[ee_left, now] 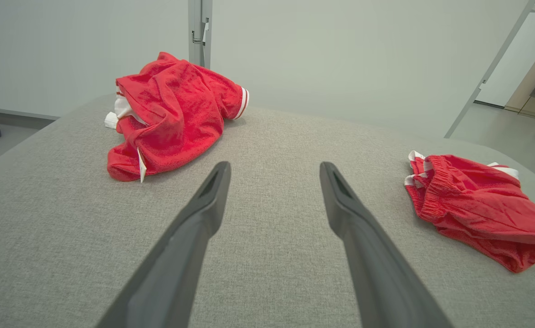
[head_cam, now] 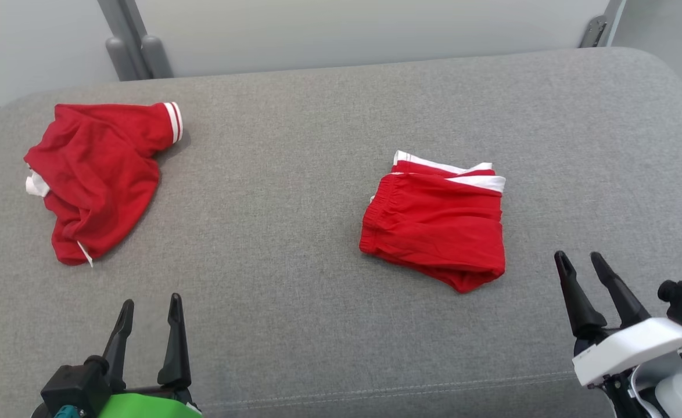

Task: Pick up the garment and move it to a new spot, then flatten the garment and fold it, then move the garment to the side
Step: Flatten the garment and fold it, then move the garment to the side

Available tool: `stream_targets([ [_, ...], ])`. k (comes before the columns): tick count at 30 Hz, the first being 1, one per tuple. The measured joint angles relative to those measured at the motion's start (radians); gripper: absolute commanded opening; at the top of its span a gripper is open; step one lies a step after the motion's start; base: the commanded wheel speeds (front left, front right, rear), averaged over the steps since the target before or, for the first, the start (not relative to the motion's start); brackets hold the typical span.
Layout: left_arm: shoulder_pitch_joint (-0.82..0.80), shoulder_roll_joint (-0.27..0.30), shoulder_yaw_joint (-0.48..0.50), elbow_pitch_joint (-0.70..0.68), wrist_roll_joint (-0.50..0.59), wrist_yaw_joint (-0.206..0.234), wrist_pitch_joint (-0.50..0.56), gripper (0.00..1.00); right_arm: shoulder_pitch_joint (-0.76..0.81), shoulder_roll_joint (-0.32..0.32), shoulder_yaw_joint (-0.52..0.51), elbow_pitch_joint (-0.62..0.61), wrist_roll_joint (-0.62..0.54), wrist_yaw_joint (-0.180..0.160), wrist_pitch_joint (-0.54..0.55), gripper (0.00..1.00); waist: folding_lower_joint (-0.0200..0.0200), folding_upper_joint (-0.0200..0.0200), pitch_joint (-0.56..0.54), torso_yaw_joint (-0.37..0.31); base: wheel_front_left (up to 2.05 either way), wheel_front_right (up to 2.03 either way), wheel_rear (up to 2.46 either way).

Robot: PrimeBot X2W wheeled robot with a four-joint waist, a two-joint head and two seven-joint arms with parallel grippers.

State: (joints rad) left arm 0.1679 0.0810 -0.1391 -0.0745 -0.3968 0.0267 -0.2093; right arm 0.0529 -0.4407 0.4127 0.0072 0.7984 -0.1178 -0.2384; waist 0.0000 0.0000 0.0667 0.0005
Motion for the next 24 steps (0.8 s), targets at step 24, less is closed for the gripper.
stream_targets([
  [24,0.006,-0.003,-0.057,-0.06,0.006,0.0,0.016,1.0,0.021,0.126,-0.056,0.049,0.142,0.02,0.023,1.0,0.0,0.0,0.02,0.004,0.0,0.0,0.0],
])
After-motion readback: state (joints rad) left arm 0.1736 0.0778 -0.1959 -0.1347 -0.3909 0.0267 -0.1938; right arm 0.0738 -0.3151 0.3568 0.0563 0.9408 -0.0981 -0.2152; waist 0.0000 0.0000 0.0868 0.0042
